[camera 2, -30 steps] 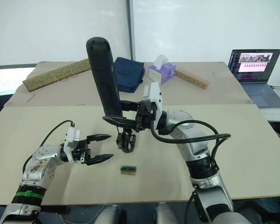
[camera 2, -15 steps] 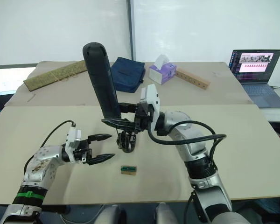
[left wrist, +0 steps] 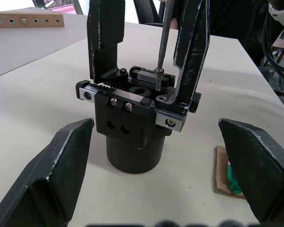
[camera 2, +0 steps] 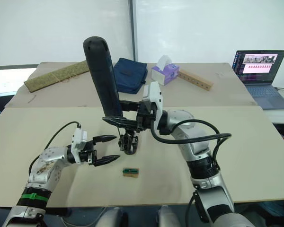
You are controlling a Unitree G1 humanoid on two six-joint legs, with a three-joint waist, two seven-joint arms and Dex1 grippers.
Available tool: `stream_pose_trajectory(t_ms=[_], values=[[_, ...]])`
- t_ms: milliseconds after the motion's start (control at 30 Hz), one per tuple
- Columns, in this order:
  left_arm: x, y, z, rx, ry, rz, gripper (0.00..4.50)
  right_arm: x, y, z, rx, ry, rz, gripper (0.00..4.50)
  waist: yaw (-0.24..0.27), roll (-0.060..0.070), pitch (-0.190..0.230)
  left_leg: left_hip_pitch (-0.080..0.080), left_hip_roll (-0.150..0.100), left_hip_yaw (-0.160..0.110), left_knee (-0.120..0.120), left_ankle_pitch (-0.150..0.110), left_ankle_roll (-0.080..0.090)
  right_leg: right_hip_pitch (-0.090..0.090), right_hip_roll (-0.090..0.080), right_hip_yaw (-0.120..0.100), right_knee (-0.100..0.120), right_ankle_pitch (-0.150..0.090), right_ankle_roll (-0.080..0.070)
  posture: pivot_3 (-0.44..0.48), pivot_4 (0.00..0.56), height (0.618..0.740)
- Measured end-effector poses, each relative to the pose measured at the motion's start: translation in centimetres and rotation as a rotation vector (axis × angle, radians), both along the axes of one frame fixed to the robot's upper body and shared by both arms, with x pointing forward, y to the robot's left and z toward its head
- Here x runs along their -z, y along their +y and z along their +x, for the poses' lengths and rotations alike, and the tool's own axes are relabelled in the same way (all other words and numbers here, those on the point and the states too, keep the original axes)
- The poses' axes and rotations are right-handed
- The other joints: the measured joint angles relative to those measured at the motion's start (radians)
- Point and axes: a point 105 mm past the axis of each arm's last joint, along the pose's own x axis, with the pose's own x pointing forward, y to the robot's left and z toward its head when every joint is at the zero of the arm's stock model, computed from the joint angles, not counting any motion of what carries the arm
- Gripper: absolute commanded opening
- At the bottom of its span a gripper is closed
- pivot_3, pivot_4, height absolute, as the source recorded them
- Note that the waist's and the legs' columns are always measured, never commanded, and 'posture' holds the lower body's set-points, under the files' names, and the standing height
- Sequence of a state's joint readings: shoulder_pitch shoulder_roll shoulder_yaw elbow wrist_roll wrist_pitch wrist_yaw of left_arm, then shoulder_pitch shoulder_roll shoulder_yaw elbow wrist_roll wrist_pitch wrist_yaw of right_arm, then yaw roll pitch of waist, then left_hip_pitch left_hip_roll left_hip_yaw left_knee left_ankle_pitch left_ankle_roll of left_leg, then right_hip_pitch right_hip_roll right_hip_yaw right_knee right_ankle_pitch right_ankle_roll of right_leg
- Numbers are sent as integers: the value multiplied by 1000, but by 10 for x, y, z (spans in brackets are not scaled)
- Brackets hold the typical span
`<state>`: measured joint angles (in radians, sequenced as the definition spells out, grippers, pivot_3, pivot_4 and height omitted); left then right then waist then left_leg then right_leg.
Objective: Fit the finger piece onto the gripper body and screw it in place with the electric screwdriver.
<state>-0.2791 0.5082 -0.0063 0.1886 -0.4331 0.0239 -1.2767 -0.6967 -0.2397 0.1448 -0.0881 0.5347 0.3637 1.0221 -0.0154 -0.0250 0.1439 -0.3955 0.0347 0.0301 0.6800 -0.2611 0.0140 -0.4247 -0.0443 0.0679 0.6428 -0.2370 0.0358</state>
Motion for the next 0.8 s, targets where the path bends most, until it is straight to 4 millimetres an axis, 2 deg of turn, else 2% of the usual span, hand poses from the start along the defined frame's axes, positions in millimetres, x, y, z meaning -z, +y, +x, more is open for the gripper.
stream_pose_trajectory(t_ms=[233,800], values=[[3,-8,6,3,4,1,4500,0,-1,1,-7,-3,-13,1903,0,0,0,0,0,0,0,0,0,0,0,0,0,0,0,0,150,740],[10,-13,12,-11,0,26,4500,2,-3,0,-26,-5,-29,1903,0,0,0,0,0,0,0,0,0,0,0,0,0,0,0,0,150,740]])
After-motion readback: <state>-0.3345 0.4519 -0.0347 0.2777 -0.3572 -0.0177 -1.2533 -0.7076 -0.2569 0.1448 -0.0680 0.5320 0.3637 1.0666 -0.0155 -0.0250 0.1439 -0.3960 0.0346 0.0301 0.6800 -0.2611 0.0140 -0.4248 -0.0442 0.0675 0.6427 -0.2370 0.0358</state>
